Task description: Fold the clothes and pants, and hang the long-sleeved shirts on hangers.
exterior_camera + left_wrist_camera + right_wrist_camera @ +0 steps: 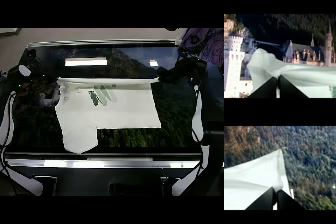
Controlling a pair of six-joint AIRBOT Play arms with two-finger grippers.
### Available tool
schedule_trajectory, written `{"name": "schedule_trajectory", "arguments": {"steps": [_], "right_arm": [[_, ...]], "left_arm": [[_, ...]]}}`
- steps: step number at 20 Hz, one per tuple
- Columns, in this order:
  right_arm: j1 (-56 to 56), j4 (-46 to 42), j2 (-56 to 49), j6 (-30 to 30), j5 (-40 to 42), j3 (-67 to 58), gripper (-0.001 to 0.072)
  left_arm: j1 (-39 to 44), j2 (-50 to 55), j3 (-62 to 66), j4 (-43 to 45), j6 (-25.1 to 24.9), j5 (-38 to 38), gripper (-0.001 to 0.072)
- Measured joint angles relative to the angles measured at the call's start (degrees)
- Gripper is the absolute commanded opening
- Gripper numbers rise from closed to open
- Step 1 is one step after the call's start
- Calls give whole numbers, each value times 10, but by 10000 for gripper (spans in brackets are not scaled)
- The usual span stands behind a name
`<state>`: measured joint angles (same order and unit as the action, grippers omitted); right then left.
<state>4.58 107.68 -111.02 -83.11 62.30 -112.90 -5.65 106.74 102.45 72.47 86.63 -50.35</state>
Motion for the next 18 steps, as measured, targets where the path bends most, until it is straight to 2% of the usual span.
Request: {"name": "schedule_trajectory", "arguments": {"steps": [4, 11, 18], "right_arm": [[-4, -16, -7, -2, 44, 0, 31], [-5, -38, -15, -1, 151, 7, 32], [-5, -20, -47, 2, 206, 11, 38]], "left_arm": [[-5, 3, 5, 8, -12, -56, 12], [-5, 5, 5, 33, -16, -233, 13], [-3, 22, -8, 41, -16, -287, 16]]}}
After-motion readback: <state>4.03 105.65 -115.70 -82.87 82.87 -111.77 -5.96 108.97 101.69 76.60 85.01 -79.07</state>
